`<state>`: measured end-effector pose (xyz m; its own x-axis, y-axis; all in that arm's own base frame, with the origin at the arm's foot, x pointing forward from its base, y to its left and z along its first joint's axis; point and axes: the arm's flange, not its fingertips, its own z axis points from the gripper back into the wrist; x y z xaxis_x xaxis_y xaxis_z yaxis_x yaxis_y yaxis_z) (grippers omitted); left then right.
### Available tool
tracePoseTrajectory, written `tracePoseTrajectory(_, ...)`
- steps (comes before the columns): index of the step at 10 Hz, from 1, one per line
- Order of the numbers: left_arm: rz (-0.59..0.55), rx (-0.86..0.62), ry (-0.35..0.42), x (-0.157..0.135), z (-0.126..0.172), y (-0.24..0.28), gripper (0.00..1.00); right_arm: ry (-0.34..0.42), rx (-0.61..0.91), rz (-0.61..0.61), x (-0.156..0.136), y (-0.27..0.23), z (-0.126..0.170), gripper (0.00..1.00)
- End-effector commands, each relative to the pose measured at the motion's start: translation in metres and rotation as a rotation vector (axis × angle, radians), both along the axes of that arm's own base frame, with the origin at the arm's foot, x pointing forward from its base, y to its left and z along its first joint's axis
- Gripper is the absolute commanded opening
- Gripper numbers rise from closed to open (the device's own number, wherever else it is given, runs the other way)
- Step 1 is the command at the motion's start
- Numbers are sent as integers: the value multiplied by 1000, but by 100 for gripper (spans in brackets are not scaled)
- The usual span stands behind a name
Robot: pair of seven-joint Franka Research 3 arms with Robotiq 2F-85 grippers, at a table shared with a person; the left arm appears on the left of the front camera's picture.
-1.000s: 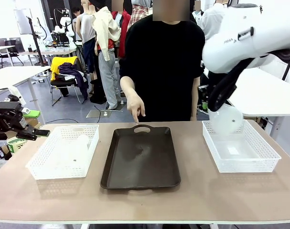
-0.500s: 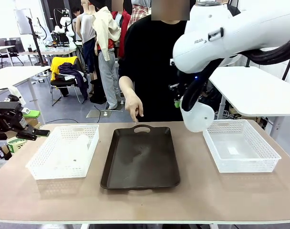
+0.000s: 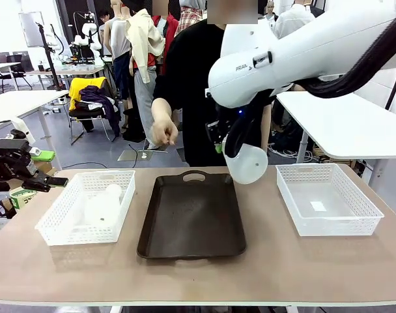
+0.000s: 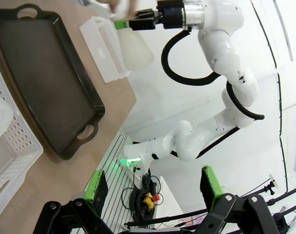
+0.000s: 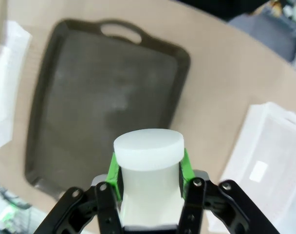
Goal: Prepare the laboratory tools.
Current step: While moving the picked Big flask to the Handle tray indicated by the person, stop as directed by the person.
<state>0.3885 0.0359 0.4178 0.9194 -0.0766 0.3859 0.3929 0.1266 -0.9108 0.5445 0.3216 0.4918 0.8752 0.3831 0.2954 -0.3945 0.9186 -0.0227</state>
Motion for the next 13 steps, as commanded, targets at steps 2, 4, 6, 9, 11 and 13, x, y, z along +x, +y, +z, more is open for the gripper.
tracePoseTrajectory(2,0,-13,-11,-1,2,2,100,8,4,25,23,34,-32,0)
tracePoseTrajectory(4,0,-13,-11,-1,2,2,100,19,32,55,32,45,-61,0)
tracePoseTrajectory(6,0,-13,-11,-1,2,2,100,15,87,81,39,46,-83,0)
tracePoseTrajectory(9,0,-13,-11,-1,2,2,100,31,67,60,37,49,-91,0)
tracePoseTrajectory(11,0,-13,-11,-1,2,2,100,31,67,60,37,49,-91,0)
tracePoseTrajectory(13,0,-13,-11,-1,2,2,100,31,67,60,37,49,-91,0)
